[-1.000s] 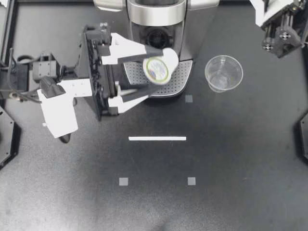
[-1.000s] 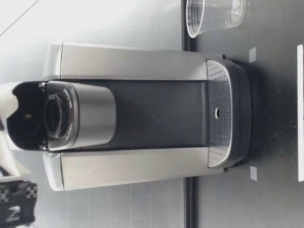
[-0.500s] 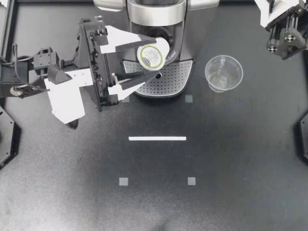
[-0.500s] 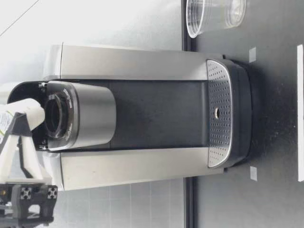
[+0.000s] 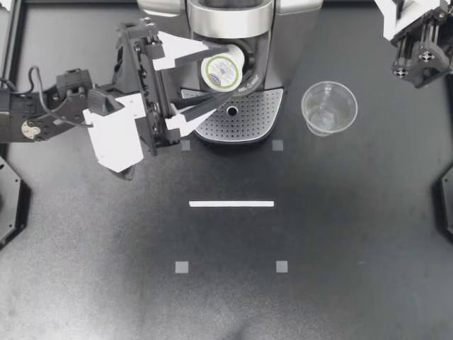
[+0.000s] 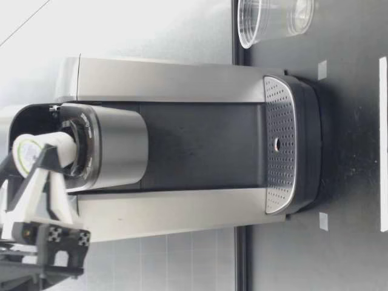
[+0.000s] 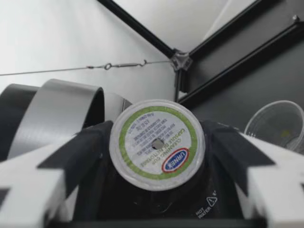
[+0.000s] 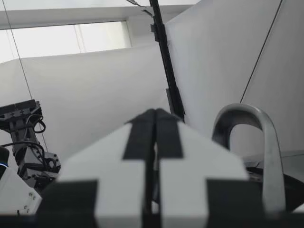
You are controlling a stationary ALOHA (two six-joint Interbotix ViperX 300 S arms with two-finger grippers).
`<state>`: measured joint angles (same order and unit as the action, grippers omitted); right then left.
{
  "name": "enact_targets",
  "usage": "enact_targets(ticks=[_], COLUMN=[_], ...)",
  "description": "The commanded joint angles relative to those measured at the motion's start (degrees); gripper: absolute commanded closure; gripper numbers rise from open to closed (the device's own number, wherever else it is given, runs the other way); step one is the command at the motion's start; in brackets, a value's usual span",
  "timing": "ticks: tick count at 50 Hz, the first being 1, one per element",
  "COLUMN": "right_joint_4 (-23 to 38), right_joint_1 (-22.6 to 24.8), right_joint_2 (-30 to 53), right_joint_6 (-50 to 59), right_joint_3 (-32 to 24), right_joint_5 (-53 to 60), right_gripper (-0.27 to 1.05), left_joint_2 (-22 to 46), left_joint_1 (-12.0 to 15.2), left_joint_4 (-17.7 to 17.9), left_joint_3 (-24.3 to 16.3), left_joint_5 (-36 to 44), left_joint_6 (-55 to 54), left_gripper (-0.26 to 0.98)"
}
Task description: Place the coffee capsule inside the capsule container, then place the cup onto the center of the cup tray, then push the 'Hot Water' and 'Travel Mug' buttons.
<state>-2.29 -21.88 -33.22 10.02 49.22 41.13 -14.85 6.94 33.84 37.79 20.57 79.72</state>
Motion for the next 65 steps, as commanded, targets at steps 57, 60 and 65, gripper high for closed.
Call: enact_targets(ticks=[57, 60, 65], right_joint_4=[-0.79, -0.79, -0.7], right_joint_1=[-1.76, -2.99, -4.83], right_joint_2=[1.14, 1.23, 1.32], right_joint_6=[0.09, 0.09, 0.09], right_joint_3=[-2.55, -4.04, -7.21], right_joint_5=[-6.06, -10.72, -20.04], right_gripper=[0.68, 0.68, 0.68], left_joint_2=[-0.53, -0.18, 0.53], left_joint_1=[-10.63, -11.78, -13.36], left_joint_4=[6.15, 7.12, 7.38], left_joint_3=[2.37, 3.08, 4.31], left_joint_5=[3.69, 3.6, 2.81], left_joint_6=[-10.28, -14.06, -22.41], left_gripper=[-0.02, -0.02, -0.02])
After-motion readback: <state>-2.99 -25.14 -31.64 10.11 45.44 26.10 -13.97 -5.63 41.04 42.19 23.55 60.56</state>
